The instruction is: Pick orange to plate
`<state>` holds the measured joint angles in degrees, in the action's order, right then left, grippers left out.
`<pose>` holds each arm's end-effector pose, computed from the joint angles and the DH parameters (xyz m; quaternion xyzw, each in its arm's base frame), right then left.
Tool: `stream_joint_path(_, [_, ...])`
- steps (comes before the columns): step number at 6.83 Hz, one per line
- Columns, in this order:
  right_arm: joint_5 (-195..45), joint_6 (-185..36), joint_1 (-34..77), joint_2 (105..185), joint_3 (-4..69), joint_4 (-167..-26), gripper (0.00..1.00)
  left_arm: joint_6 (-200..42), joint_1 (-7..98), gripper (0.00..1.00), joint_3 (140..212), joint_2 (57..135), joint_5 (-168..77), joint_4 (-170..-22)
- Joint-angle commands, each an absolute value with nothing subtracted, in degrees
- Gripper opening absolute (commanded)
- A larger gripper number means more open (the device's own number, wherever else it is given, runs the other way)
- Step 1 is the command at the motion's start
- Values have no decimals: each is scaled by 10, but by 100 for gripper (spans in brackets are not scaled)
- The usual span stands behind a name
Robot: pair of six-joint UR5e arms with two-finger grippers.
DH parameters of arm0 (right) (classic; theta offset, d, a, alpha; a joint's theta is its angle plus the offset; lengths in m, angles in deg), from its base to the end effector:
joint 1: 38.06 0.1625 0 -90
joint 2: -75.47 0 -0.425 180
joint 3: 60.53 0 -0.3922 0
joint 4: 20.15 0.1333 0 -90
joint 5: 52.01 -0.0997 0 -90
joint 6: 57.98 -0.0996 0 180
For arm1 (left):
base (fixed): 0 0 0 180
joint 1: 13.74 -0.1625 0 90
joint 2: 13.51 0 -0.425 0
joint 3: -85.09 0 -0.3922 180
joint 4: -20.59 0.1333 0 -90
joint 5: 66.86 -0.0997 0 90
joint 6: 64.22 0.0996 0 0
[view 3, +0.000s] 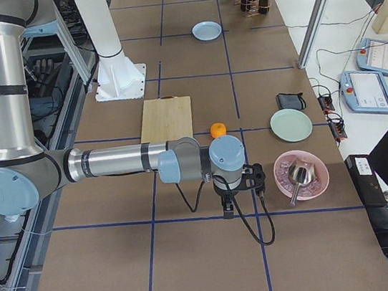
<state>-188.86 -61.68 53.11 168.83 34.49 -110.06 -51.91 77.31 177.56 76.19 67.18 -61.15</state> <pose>0.0702 -0.4675 0.6404 0.0052 -0.3977 0.0329 0.9169 -0.0729 -0.4800 0.6544 -0.0054 0.3776 0.0710 0.9232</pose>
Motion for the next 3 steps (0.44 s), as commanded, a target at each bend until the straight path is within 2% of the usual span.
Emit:
stream_joint_path(1, [-1886, -617, 532, 1689, 346, -1099, 100, -518, 773, 100, 1777, 765, 672, -611])
stream_joint_path(3, [-1892, -619, 532, 1685, 355, -1093, 100, -510, 776, 100, 1802, 776, 675, -620])
